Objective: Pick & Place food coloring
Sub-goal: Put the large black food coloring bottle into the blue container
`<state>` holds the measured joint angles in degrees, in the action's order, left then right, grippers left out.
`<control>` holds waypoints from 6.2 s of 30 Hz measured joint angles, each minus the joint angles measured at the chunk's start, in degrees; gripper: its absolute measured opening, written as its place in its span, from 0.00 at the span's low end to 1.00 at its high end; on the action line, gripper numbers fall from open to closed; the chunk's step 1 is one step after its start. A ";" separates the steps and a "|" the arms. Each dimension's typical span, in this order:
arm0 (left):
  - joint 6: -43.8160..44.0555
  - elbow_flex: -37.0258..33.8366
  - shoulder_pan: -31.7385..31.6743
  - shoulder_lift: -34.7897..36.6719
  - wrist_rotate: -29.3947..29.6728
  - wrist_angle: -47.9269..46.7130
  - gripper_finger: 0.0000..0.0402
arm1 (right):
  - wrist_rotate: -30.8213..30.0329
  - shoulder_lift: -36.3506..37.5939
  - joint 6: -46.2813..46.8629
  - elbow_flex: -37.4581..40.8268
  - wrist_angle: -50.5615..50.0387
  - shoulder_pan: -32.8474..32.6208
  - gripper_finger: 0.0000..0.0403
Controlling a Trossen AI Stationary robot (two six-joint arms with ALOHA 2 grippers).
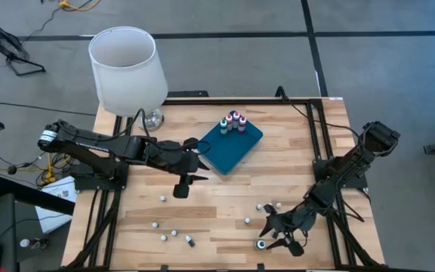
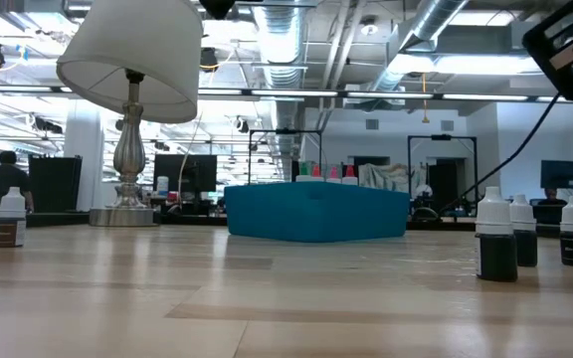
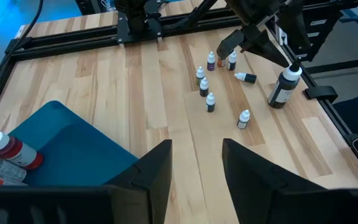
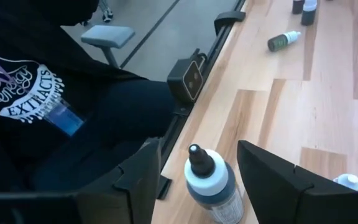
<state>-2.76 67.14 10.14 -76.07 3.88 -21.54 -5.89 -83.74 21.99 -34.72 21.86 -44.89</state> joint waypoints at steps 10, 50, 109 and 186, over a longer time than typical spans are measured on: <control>0.36 -0.01 0.25 0.00 -0.02 0.00 0.34 | -0.05 -0.02 -1.98 0.00 0.54 -0.02 0.48; 1.11 -0.01 0.41 0.00 0.04 -0.02 0.34 | 4.22 -6.47 -5.02 -0.01 7.36 1.88 0.46; -3.14 -0.01 1.08 0.00 4.82 -3.80 0.34 | 3.71 1.10 -16.09 0.07 3.19 7.90 0.09; -6.05 -0.01 0.90 0.02 17.92 -9.94 0.34 | -1.53 2.20 -22.48 -0.02 -8.13 71.26 0.15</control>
<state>-8.80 67.13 11.04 -76.05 21.80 -31.48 -7.42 -81.55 -0.49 -34.74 13.72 26.37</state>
